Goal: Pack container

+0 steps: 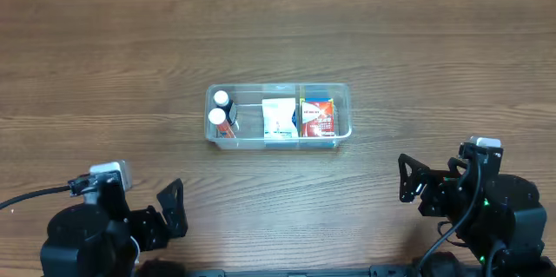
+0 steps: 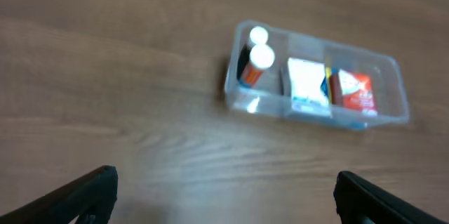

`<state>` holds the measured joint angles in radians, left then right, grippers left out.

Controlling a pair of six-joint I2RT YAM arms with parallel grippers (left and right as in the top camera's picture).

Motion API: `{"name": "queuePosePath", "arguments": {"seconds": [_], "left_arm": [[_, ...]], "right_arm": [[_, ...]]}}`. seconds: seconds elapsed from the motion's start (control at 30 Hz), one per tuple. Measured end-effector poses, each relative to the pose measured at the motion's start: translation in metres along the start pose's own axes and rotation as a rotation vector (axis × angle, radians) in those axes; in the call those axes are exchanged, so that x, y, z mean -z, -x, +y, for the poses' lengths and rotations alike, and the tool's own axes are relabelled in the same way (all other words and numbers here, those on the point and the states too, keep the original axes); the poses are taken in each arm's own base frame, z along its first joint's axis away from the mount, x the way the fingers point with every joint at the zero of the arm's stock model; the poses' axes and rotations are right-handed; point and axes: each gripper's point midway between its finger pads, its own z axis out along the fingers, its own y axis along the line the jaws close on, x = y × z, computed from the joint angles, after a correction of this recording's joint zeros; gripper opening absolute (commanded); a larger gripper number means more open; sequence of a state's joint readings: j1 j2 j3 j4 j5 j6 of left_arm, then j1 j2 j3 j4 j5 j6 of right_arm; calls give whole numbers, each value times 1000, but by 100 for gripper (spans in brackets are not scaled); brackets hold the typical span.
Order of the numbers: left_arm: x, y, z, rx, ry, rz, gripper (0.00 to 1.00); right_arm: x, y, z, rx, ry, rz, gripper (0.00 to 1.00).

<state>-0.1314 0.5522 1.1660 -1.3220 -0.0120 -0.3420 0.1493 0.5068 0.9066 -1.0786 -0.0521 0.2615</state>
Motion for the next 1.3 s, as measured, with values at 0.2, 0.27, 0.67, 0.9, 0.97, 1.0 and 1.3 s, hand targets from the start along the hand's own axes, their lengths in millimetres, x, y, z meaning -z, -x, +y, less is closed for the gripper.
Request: {"name": "queuePosePath", "arguments": {"seconds": [0.2, 0.27, 0.67, 0.9, 0.97, 1.0, 1.3], "left_arm": [[0, -15, 6, 3, 25, 60, 100], [0, -15, 6, 3, 25, 60, 100], [0, -16, 7, 3, 28, 66, 100], [0, -16, 7, 2, 31, 65, 100], [0, -16, 7, 2, 31, 65, 100], [0, -16, 7, 3, 31, 65, 100], [0, -16, 7, 3, 31, 65, 100]], "right_arm": [[0, -2, -1, -1, -2, 6, 100], [0, -2, -1, 0, -5, 7, 100], [-33, -18, -2, 169, 156, -414, 100], [-55, 4, -18, 303, 77, -634, 100], [-74, -13, -28, 307, 52, -579, 100], [-80, -19, -31, 307, 47, -556, 100], [-90, -30, -36, 313, 38, -516, 100]]}}
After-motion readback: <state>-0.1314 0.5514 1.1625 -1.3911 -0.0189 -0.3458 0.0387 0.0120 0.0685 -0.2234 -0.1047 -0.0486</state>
